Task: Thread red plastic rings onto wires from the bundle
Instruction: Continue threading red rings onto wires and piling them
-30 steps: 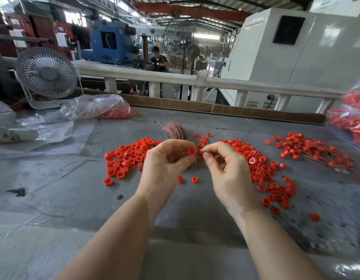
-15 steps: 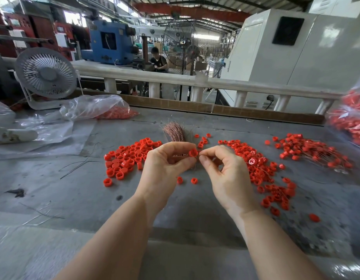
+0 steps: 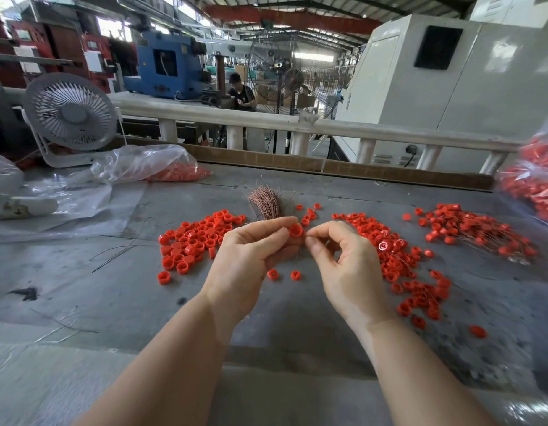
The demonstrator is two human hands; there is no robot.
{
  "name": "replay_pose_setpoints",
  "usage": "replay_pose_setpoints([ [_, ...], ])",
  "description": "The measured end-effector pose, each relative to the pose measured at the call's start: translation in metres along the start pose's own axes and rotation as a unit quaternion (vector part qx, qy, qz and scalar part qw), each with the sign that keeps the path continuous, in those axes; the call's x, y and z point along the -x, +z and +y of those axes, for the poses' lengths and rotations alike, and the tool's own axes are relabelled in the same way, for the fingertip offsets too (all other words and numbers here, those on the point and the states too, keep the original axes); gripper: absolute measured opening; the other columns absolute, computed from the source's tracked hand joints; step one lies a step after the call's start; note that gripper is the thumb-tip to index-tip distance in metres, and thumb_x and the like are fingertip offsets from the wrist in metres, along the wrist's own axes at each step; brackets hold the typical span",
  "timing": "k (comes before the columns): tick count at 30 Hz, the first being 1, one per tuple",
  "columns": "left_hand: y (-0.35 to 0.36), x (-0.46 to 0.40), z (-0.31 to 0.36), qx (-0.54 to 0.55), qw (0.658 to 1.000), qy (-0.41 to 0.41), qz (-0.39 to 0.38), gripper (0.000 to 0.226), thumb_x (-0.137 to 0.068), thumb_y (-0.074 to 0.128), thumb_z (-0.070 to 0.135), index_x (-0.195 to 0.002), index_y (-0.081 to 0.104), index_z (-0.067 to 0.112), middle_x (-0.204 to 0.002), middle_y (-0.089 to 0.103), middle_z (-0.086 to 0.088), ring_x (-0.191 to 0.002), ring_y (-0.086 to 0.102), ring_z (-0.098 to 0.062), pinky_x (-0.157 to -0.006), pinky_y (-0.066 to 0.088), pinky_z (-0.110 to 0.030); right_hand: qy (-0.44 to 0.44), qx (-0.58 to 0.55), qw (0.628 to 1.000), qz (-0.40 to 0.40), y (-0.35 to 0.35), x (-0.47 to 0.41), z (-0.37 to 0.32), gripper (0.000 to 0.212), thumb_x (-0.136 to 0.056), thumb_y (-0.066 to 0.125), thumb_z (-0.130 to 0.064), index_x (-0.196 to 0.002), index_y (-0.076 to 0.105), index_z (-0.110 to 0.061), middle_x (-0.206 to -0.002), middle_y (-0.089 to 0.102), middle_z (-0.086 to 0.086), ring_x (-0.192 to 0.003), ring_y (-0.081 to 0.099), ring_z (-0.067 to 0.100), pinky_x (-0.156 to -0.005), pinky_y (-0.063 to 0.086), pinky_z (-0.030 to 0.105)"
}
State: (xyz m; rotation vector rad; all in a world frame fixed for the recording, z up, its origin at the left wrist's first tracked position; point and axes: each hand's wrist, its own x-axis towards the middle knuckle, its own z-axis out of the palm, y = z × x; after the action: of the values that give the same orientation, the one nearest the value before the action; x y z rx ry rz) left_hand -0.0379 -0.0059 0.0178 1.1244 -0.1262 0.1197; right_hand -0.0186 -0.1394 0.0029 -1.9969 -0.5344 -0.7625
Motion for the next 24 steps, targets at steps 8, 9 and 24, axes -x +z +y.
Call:
replay_pose_setpoints([
  [8, 0.0010, -0.0006, -0.0003, 0.012, 1.000, -0.017, 0.005, 0.023, -0.085, 0.052, -0.006, -0.085, 0.070, 0.007, -0.075, 0.073, -0.004, -0.069, 0.069, -0.009, -0.066, 0.055, -0.016, -0.002, 0.004, 1.000, -0.005, -0.0004, -0.0004, -0.0008, 0.013, -0.083, 0.065, -0.006, -0.077, 0.065, -0.017, -0.071, 0.056, -0.014, -0.067, 0.051, 0.002, -0.062, 0.039, 0.013],
  [9, 0.0012, -0.0006, -0.0005, 0.011, 1.000, -0.017, 0.007, 0.023, -0.085, 0.052, -0.007, -0.084, 0.070, 0.007, -0.075, 0.073, -0.004, -0.069, 0.069, -0.009, -0.066, 0.055, -0.016, -0.002, 0.004, 1.000, -0.005, -0.0005, -0.0003, -0.0008, 0.013, -0.083, 0.065, -0.006, -0.077, 0.065, -0.017, -0.071, 0.056, -0.014, -0.067, 0.051, 0.002, -0.062, 0.039, 0.013],
  [24, 0.0017, 0.0011, 0.0041, 0.042, 0.998, -0.047, 0.005, 0.027, -0.085, 0.047, -0.013, -0.083, 0.069, 0.004, -0.075, 0.073, -0.007, -0.070, 0.069, -0.011, -0.066, 0.056, -0.017, 0.006, -0.006, 1.000, 0.003, 0.0014, -0.0002, -0.0015, 0.011, -0.083, 0.066, -0.006, -0.079, 0.066, -0.016, -0.073, 0.058, -0.014, -0.070, 0.053, 0.002, -0.063, 0.038, 0.010],
])
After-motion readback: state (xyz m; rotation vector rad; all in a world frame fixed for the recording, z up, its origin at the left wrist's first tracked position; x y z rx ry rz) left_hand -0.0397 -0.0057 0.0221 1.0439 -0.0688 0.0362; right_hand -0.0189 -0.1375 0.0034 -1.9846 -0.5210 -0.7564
